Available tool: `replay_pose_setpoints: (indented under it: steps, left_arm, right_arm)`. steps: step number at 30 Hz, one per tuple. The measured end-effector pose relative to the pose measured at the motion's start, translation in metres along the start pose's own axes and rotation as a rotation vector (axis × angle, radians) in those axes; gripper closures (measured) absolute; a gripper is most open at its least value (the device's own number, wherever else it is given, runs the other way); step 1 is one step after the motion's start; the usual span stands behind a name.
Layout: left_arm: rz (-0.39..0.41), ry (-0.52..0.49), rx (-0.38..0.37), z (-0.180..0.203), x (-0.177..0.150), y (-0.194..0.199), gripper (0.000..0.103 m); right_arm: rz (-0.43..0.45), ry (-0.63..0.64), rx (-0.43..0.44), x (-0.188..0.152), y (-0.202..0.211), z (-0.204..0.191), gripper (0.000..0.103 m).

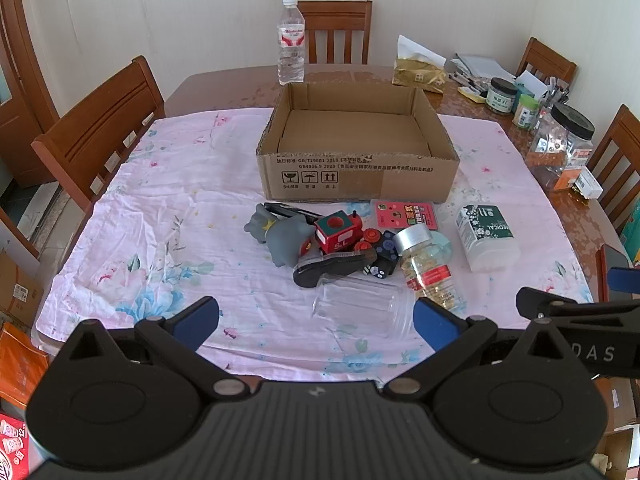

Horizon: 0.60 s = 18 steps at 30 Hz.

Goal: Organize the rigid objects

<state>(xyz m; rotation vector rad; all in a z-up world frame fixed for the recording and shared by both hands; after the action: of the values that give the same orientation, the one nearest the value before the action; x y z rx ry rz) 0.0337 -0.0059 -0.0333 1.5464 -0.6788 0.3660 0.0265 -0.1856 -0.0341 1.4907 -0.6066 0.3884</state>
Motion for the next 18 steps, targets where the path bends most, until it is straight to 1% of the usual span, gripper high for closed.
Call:
replay_pose_setpoints:
  steps: [18]
  left_arm:
    - [0.004, -0.003, -0.006, 0.0003, 0.0003, -0.0038, 0.001]
  right_arm:
    - [0.0, 0.006, -0.002, 0.0017, -0.0017, 0.0006, 0.0]
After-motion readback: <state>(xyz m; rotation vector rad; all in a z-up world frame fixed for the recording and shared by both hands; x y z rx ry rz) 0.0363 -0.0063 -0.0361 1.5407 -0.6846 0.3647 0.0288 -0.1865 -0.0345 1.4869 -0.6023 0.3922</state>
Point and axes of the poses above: each gripper's, at about its wrist camera, not at the fingertips, and y roughly against the way its jaws point, z to its right, x to its top, the point moved 5 cm from there along -y, roughly the way its jaws point, and after that the axes turned 8 degrees about -y, right-handed, at the moved point
